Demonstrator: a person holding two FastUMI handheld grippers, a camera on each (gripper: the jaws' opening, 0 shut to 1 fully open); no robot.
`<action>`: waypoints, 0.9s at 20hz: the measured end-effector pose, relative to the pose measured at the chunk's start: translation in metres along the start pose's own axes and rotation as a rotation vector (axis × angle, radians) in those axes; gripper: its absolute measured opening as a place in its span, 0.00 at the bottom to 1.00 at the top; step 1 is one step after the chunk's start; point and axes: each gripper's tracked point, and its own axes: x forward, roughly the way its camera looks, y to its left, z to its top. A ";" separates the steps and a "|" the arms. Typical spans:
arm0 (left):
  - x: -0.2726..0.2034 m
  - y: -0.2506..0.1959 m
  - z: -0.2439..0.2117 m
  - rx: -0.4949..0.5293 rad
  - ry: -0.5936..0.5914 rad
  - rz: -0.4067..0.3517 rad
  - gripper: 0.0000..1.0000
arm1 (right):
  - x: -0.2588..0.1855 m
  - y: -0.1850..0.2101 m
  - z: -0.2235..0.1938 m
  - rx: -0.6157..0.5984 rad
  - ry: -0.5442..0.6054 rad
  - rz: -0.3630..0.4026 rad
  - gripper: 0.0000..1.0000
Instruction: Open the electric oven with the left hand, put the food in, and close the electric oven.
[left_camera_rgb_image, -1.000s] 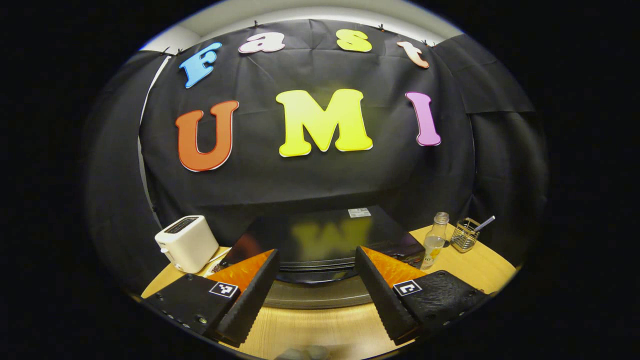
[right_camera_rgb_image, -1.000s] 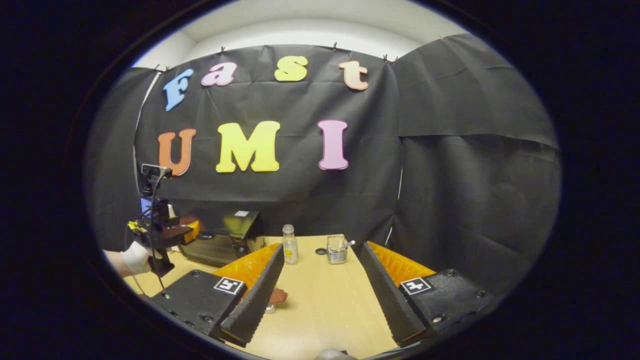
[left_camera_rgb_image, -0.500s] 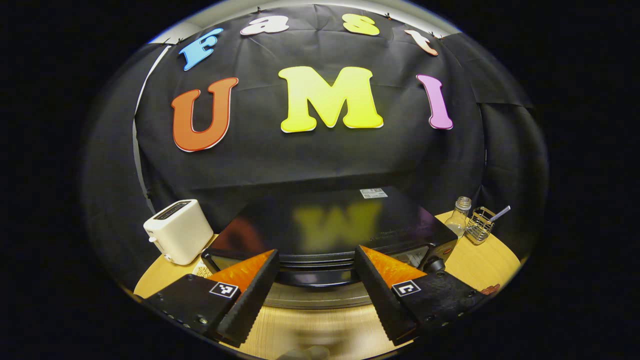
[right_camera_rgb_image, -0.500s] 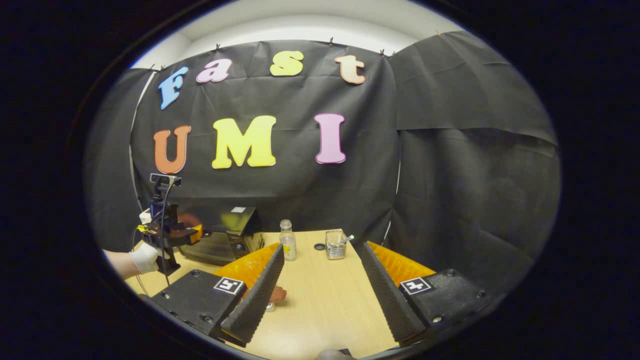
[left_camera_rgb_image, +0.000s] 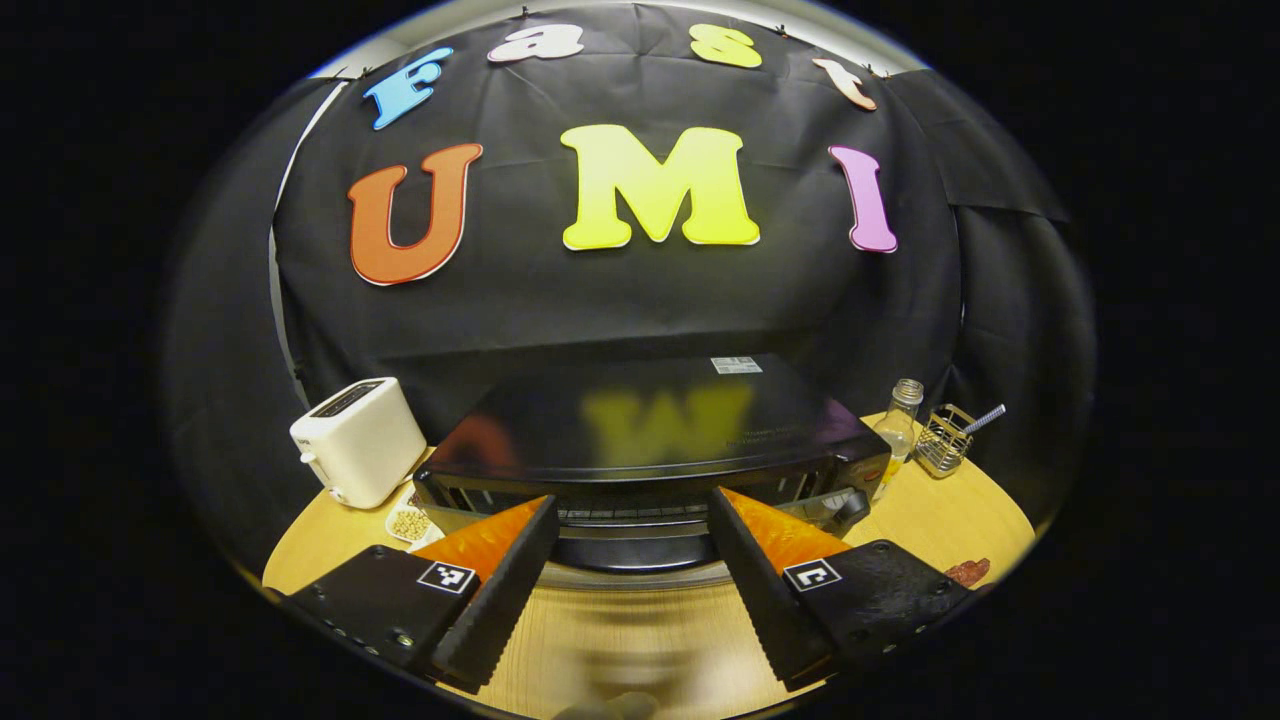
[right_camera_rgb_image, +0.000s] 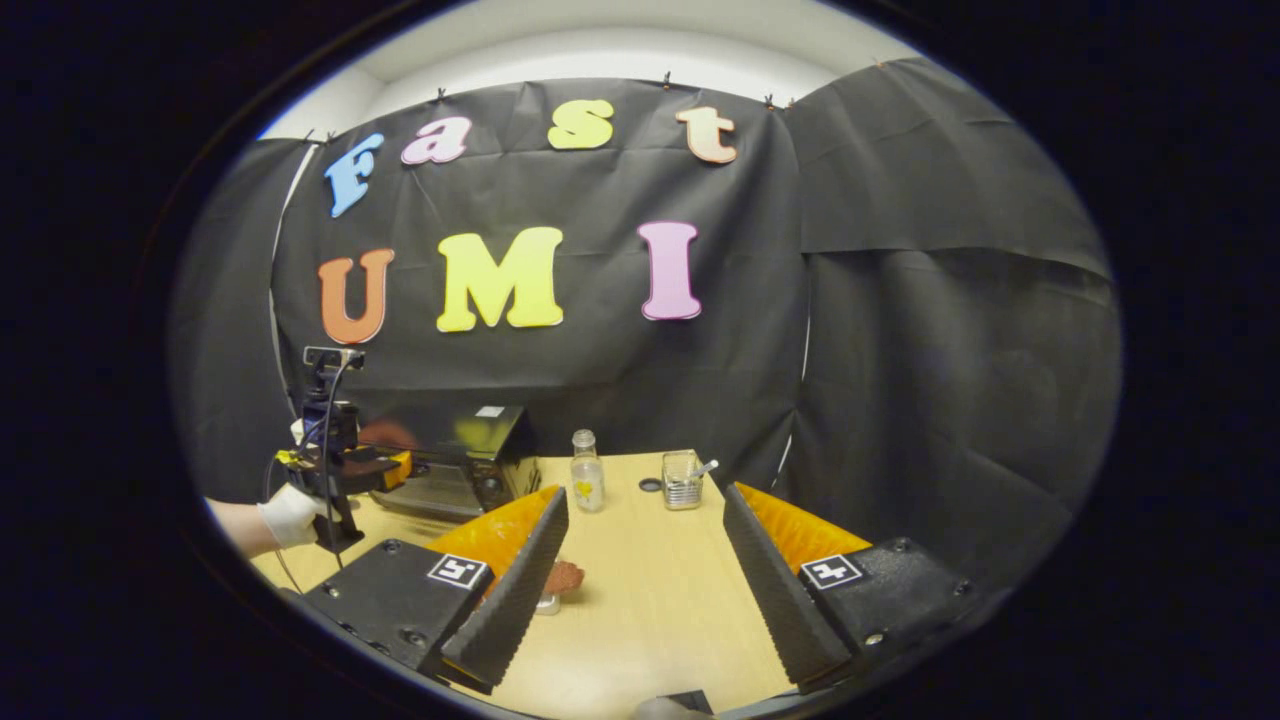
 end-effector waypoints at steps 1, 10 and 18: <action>-0.005 0.000 -0.004 -0.002 0.001 -0.002 0.96 | -0.004 0.000 -0.003 -0.005 0.004 0.004 0.99; -0.051 -0.004 -0.056 0.014 0.060 -0.006 0.96 | -0.020 0.002 -0.021 -0.007 0.025 0.028 0.99; -0.072 -0.008 -0.121 0.009 0.170 -0.002 0.96 | -0.027 0.003 -0.037 -0.020 0.052 0.032 0.99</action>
